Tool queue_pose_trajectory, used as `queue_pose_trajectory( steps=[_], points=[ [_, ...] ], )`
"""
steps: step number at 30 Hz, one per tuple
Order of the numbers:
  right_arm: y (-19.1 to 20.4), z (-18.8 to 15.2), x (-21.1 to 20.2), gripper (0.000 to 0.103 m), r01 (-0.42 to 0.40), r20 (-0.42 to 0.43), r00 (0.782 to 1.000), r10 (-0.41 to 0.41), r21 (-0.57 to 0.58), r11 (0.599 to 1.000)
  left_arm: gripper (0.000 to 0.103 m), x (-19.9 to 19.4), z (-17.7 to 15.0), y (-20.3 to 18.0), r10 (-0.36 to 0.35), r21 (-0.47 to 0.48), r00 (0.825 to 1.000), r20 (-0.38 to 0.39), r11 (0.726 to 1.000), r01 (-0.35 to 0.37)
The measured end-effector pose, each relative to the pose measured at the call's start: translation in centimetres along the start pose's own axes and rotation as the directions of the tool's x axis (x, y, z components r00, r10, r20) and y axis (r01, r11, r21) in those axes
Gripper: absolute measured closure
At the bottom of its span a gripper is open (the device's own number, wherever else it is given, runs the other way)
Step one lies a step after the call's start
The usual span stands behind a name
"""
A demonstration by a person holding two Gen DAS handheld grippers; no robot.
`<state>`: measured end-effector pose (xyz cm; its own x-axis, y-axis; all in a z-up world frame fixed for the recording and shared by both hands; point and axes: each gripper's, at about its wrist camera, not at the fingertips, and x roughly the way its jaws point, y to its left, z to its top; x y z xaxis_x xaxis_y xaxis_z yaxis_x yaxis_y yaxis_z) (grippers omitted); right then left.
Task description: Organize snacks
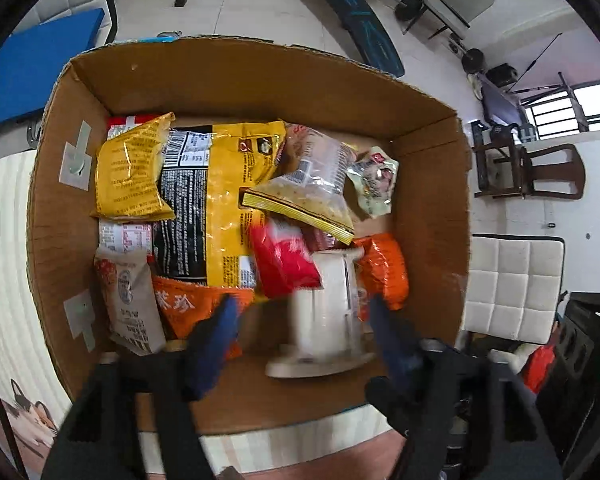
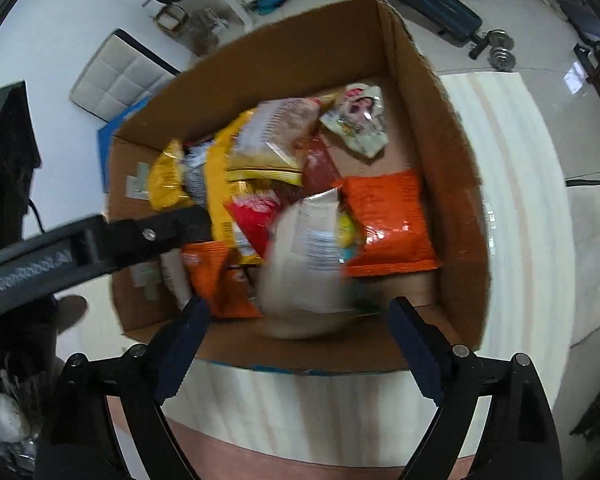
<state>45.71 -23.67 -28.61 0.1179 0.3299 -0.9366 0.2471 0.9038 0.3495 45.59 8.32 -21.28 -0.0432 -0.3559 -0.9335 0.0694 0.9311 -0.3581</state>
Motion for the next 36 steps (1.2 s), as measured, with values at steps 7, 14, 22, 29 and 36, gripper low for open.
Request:
queue_pose_trajectory(
  steps=[7,14,22,29,36],
  points=[
    [-1.0,-0.2,0.1,0.010,0.085,-0.002,0.996,-0.085,-0.011,0.996,0.019,-0.4,-0.3,-0.1,0.050,0.041,0.998,0.041,0.998,-0.052],
    [-1.1,-0.8,-0.8,0.010,0.167,0.031,0.986,-0.166,-0.033,0.985,0.018,-1.5,-1.9,0.5,0.146,0.044,0.983,0.113,0.987,-0.152],
    [-0.5,-2.0,-2.6,0.010,0.215,0.077,0.975,-0.209,-0.068,0.974,0.018,-2.3,-5.2,2.0,0.172,-0.003,0.972,0.158,0.985,-0.174],
    [0.2,-3.2,-3.9,0.009,0.217,0.104,0.973,-0.208,-0.082,0.973,0.018,-3.4,-6.9,1.5,0.209,0.003,0.959,0.193,0.977,-0.213],
    [1.2,-5.7,-7.1,0.009,0.213,0.183,0.964,-0.193,-0.098,0.972,0.018,-7.1,-9.9,0.1,0.243,0.008,0.917,0.315,0.966,-0.259]
  ],
)
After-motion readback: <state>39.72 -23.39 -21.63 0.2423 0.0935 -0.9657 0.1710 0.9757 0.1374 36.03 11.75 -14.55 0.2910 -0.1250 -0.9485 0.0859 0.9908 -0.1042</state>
